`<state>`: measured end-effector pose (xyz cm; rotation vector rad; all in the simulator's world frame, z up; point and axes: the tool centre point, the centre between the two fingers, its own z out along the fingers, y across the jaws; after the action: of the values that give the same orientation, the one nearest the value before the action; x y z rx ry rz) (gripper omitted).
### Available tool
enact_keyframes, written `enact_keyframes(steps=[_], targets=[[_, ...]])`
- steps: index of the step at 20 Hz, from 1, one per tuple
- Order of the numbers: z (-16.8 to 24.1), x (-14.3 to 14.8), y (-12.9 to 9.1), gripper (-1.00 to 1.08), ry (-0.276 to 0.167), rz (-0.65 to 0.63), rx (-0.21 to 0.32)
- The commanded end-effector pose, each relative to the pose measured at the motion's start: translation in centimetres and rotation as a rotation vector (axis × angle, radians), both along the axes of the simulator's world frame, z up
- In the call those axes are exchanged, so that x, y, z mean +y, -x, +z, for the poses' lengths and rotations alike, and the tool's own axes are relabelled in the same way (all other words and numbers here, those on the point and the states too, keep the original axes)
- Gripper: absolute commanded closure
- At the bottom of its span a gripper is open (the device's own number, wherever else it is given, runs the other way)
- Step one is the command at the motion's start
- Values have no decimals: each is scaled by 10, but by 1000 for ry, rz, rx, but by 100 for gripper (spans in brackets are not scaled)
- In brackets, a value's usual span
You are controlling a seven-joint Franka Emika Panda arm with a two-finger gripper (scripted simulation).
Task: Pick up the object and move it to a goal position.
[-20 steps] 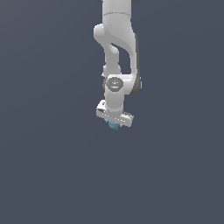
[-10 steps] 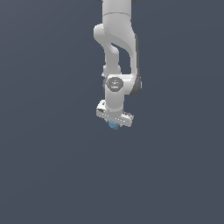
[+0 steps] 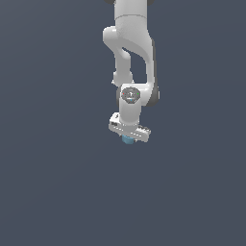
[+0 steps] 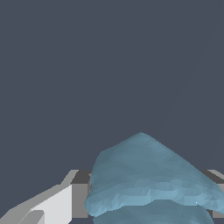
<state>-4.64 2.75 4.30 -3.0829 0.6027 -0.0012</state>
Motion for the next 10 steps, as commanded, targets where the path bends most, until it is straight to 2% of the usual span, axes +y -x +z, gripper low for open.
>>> enact_keyframes(steps=[1,10], targets=[[1,9,-9,108,0,1,0],[5,54,-54,108,0,1,0]])
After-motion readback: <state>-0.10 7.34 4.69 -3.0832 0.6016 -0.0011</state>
